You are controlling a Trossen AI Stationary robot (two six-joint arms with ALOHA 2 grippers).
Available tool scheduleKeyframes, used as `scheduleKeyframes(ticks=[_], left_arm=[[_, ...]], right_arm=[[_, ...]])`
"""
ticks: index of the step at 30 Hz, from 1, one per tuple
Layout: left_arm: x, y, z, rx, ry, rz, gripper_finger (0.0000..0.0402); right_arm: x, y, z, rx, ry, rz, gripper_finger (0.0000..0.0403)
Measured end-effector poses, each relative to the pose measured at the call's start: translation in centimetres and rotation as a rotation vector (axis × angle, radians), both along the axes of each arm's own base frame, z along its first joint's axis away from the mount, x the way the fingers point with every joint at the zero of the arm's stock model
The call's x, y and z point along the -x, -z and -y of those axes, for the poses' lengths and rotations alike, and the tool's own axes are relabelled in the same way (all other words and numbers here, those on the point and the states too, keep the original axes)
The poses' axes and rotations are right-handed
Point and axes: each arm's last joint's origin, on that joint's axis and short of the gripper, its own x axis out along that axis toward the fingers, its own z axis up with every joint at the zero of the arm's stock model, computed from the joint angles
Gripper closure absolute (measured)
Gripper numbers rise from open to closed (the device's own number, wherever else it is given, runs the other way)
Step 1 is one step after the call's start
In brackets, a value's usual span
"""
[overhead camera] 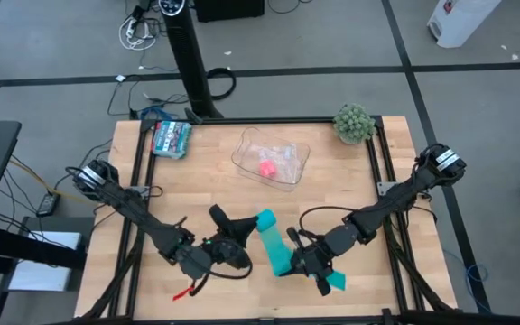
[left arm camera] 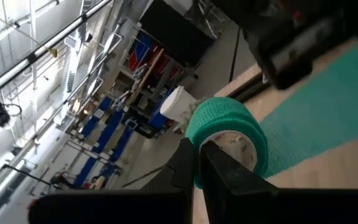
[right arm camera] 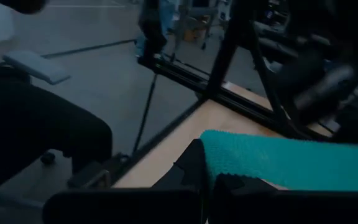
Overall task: Roll bandage
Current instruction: Roll the blue bandage
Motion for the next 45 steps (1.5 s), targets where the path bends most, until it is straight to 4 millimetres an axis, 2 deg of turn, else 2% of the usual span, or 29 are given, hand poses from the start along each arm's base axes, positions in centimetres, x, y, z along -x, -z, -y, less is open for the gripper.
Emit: scheduleKeyframes(ticks=[4,9,16,21,31,36,41,45], left_arm=[[-0.5,0.9,0.1,-0.017,-0.008,-0.023,0.0383],[-0.8,1.5,0.3,-0.024,0.003,-0.035,0.0384],[-0.7,1.5,0.5,-0.011,0.017,-0.027,0.0381],[-0.7,2.0,0.6,0.032,0.059,-0.032,0.0380],[-0.5,3.1,0.6,0.139,0.157,0.003,0.0379],[-0.6,3.2,0.8,0.173,0.218,0.005,0.0379],[-0.7,3.3,1.1,0.196,0.310,-0.017,0.0378],[-0.4,3.5,1.5,0.192,0.352,-0.039,0.0378]], right_arm=[[0.1,-0.7,-0.7,0.016,-0.009,-0.034,0.0403],[0.4,-3.0,-1.2,0.006,-0.022,-0.024,0.0403],[1.7,-6.0,-0.2,-0.009,-0.005,0.038,0.0403],[2.2,-7.3,0.9,-0.029,-0.005,0.071,0.0403],[1.4,-8.3,3.5,-0.073,-0.071,0.090,0.0403],[0.5,-8.3,5.2,-0.098,-0.034,0.081,0.0398],[-0.3,-8.2,7.1,-0.100,0.029,0.073,0.0381],[-0.7,-7.6,8.5,-0.110,0.021,-0.005,0.0356]])
